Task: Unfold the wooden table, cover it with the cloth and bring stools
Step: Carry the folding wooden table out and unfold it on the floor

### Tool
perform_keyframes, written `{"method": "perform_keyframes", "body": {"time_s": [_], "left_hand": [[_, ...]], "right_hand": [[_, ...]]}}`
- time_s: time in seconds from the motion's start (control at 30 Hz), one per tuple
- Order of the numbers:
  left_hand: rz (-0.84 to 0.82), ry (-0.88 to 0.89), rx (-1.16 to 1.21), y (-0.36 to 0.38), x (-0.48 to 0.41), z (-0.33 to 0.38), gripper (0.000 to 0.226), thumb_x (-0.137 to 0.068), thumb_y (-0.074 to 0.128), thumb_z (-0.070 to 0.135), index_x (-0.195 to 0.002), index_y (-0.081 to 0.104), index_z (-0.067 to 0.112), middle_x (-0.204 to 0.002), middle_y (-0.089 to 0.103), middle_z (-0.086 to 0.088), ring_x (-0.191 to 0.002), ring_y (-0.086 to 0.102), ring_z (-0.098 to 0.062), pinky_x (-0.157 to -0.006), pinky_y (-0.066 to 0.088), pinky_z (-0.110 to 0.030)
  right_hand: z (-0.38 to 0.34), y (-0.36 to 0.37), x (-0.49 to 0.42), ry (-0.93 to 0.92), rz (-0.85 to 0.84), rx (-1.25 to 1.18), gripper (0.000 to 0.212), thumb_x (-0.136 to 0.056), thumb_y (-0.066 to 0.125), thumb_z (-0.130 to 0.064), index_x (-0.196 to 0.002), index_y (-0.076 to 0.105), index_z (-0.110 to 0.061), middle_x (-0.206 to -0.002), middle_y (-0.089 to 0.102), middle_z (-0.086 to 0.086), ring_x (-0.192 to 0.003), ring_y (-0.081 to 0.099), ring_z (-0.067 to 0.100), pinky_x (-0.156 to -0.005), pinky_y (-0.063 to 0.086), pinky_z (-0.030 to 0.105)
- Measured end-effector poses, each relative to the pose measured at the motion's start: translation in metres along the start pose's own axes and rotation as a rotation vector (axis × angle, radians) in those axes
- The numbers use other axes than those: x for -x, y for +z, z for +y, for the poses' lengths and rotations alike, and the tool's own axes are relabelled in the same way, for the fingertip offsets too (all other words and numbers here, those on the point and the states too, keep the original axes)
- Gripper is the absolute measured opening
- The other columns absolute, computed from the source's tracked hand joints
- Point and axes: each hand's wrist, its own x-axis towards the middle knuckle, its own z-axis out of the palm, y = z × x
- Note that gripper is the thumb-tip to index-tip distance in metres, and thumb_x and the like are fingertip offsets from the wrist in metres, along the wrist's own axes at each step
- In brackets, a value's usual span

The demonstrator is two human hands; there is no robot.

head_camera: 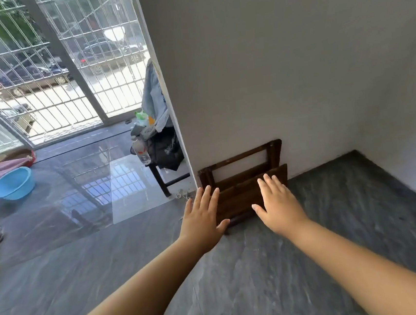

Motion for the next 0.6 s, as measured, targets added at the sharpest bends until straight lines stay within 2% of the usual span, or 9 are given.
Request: {"method": "perform_keyframes", "body": {"time_s": [0.2,0.6], "left_hand": [[-0.059,-0.041,0.015,0.014,-0.078,0.009,0.077,-0.093,0.031,0.057,-0.148,-0.010,0.023,-0.158,-0.011,-0.003,-0.143,-0.014,-0.023,-0.115,-0.004,-0.043],[-0.185,-0.003,0.036,0.059,-0.251,-0.013,0.076,-0.094,0.033,0.054,-0.149,-0.009,0.020,-0.158,-0.009,-0.004,-0.144,-0.012,-0.024,-0.116,-0.001,-0.043]], "right_hand": [[0.040,0.003,-0.080,-0.024,-0.077,-0.003,0.067,-0.097,0.037,-0.041,-0.149,0.009,-0.010,-0.158,0.004,0.010,-0.145,0.000,0.025,-0.118,0.009,0.038],[0.083,0.037,-0.228,-0.040,-0.181,0.048,0.069,-0.097,0.036,-0.040,-0.149,0.004,-0.009,-0.158,0.000,0.011,-0.145,-0.003,0.025,-0.118,0.007,0.038]]}}
